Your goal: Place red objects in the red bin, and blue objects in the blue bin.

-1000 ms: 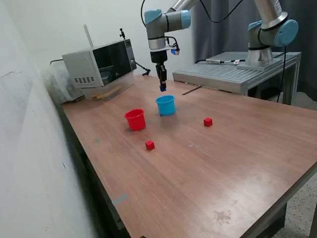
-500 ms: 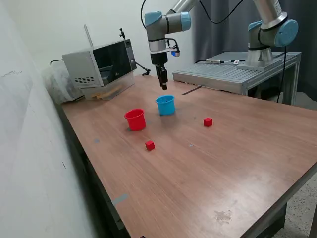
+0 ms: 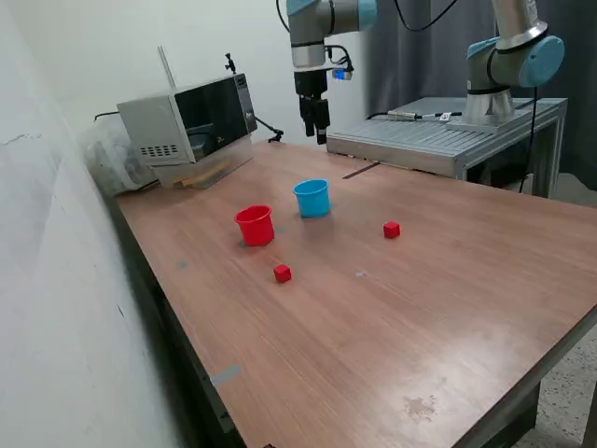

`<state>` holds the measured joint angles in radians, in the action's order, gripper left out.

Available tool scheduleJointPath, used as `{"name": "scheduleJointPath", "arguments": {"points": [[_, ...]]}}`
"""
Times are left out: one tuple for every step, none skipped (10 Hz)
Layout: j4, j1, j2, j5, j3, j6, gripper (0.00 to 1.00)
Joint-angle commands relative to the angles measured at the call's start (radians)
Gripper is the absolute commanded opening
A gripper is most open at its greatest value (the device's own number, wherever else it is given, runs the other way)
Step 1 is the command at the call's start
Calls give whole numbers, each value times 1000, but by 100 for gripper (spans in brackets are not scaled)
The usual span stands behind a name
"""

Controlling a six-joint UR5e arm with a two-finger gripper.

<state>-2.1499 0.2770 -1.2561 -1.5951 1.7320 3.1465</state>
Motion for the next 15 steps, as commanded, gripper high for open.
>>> {"name": "scheduleJointPath", "arguments": {"points": [[108, -94, -136, 0, 5, -19, 100], [149, -164, -205, 1, 5, -19, 100], [174, -221, -242, 1, 6, -16, 100], [182, -278, -261, 3, 6, -11, 100], [182, -333, -262, 3, 6, -3, 100], [180, -379, -262, 10, 6, 4, 100], [177, -407, -262, 29, 5, 6, 100], [174, -424, -256, 33, 5, 4, 100], [168, -424, -238, 34, 5, 4, 100], [127, -424, -188, 43, 6, 3, 100], [73, -424, -143, 46, 8, 0, 100], [35, -423, -88, 46, 17, -3, 100], [-19, -421, -33, 44, 23, -3, 100], [-49, -417, 18, 44, 20, -3, 100], [-82, -409, 65, 44, 18, -2, 100]]}}
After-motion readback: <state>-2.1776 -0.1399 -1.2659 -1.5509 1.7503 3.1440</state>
